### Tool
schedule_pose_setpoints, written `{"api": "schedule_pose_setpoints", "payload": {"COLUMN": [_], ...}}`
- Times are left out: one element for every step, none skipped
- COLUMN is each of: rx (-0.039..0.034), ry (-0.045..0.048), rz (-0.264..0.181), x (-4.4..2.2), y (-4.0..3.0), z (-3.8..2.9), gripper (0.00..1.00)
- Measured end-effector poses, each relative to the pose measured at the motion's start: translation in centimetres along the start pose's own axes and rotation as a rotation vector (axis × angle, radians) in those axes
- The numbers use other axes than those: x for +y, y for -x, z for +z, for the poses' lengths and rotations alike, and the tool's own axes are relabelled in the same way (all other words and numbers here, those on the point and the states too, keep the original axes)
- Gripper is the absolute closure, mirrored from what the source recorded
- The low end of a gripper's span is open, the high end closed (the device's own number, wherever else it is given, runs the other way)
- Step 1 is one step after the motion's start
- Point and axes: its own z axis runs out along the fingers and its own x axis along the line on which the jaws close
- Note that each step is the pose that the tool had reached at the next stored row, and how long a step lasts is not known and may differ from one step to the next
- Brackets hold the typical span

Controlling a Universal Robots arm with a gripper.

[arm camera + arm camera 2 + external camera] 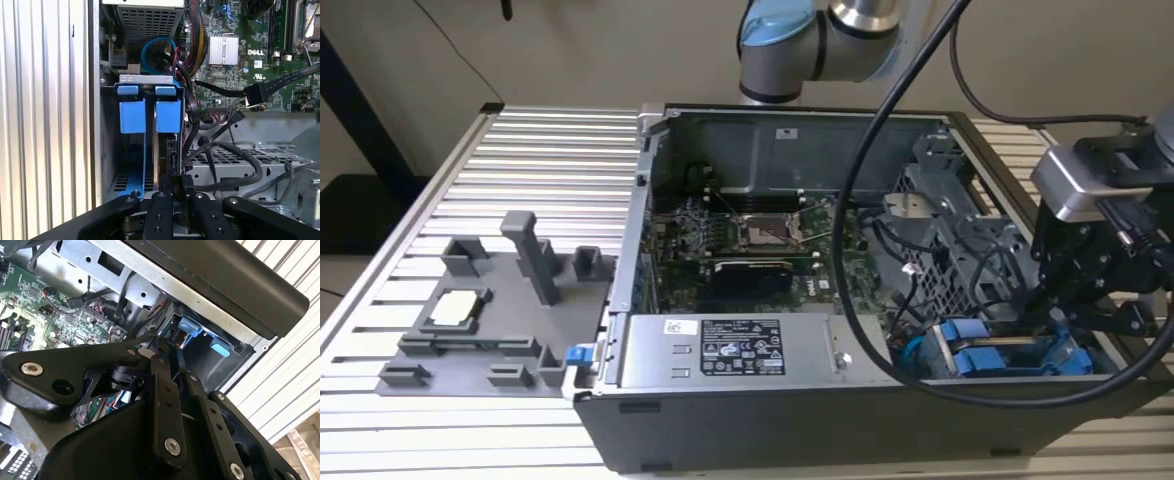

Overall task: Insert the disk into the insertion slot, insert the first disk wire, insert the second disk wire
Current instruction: 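Insert the first disk wire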

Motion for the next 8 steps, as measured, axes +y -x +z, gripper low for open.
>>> {"api": "schedule_pose_setpoints", "payload": {"rx": [0.0000, 0.0001, 0.0000, 0.0000, 0.0000, 0.0000, 0.0000, -0.0001], "ry": [0.0000, 0.0000, 0.0000, 0.0000, 0.0000, 0.0000, 0.0000, 0.0000], "rz": [0.000, 0.000, 0.000, 0.000, 0.000, 0.000, 0.000, 0.000], "x": [-0.01, -0.01, -0.02, -0.03, -0.04, -0.06, -0.07, -0.09], "y": [0.00, 0.00, -0.01, -0.01, -0.01, -0.01, -0.01, -0.01], "z": [0.03, 0.05, 0.08, 0.11, 0.13, 0.15, 0.17, 0.19], "gripper": [0.81, 0.81, 0.81, 0.81, 0.81, 0.81, 0.81, 0.81]}}
